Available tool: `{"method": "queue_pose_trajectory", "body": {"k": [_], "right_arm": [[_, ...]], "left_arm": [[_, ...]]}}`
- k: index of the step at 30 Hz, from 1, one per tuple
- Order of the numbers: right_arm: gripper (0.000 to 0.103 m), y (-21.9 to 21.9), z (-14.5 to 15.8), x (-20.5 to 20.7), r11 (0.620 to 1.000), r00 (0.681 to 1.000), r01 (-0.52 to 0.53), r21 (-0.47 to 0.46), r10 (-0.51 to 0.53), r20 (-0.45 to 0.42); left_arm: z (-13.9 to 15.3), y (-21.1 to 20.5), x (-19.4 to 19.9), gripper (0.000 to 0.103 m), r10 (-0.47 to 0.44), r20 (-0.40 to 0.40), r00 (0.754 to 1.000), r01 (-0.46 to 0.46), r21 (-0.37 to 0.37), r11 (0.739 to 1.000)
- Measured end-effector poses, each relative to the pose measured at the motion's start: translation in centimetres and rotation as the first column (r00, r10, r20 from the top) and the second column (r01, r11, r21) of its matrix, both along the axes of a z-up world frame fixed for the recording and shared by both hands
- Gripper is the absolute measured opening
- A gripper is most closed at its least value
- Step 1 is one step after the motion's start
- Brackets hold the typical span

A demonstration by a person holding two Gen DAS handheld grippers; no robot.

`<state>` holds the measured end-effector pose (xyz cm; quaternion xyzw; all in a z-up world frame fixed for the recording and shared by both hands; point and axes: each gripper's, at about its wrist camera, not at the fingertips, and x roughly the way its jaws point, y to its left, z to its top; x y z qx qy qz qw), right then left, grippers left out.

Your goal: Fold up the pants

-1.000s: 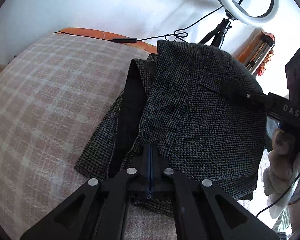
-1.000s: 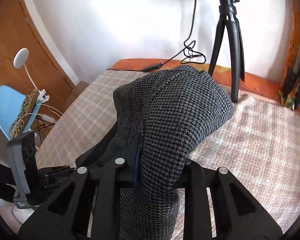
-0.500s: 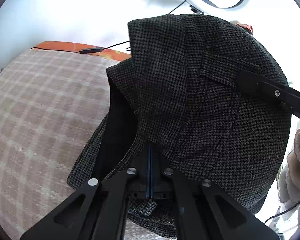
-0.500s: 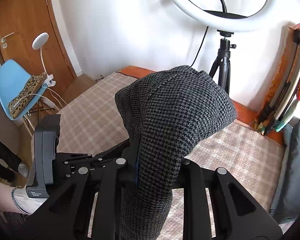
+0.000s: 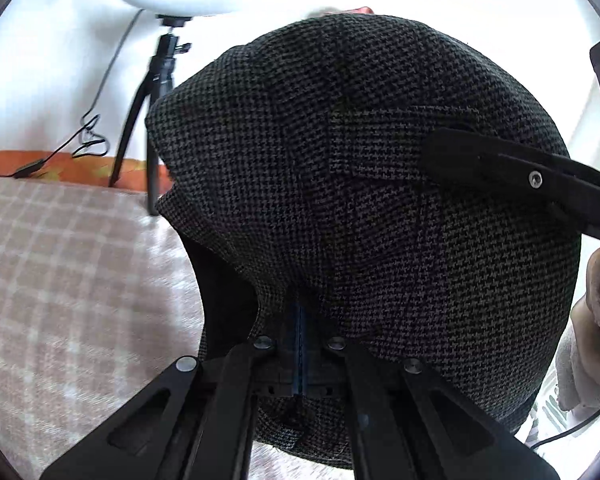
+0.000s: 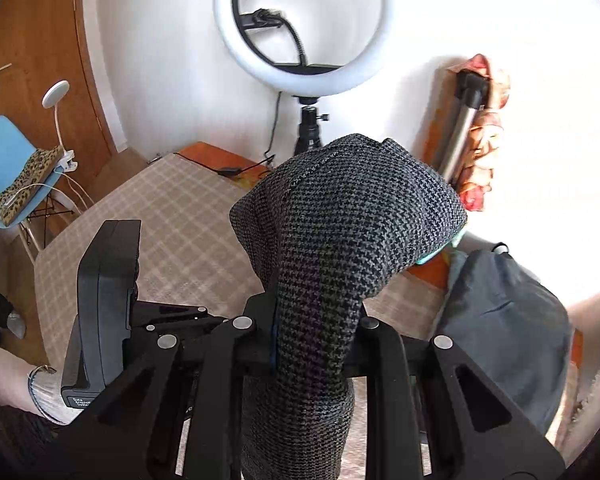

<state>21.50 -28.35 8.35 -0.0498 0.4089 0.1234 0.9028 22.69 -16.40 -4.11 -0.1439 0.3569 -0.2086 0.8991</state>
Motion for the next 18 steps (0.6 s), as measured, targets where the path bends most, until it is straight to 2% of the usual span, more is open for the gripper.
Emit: {"method": "queue_pose_trajectory", "body": {"k": [5,9,12,14,16,18], "right_arm": [[0.02,-6.3,2.0,0.0,0.999,0.999,0.038,-0.016,-0.038,0.024],[0.02,-13.4,1.6,0.7,0.997,0.997,0.08,0.019,-0.08,-0.012],[0.019,-19.2,-0.6,1.5,0.99,0.99,0.138,0.02,-0.137,-0.044],[0.02,-23.3,-3.6,2.5,0.984,0.981,0.169,0.047,-0.164,-0.103],[0.025,-27.1,-7.2,3.4,0.965,0.958,0.243,0.094,-0.224,-0.181],[0.031,-29.9,-10.7,3.5,0.939,0.925,0.32,0.13,-0.279,-0.257]], "left_arm": [[2.2,-6.5,3.5,0.0,-0.086,0.051,0.995,0.084,0.029,0.996],[2.8,-11.4,7.1,0.0,-0.151,0.04,0.988,0.15,0.045,0.988],[2.0,-15.4,9.7,0.0,-0.194,0.018,0.981,0.192,0.075,0.978],[0.8,-18.3,11.0,0.0,-0.221,-0.005,0.975,0.22,0.122,0.968],[-1.2,-20.6,12.3,0.0,-0.234,-0.057,0.971,0.24,0.159,0.958],[-2.9,-21.7,13.3,0.0,-0.24,-0.101,0.966,0.254,0.163,0.954]]}}
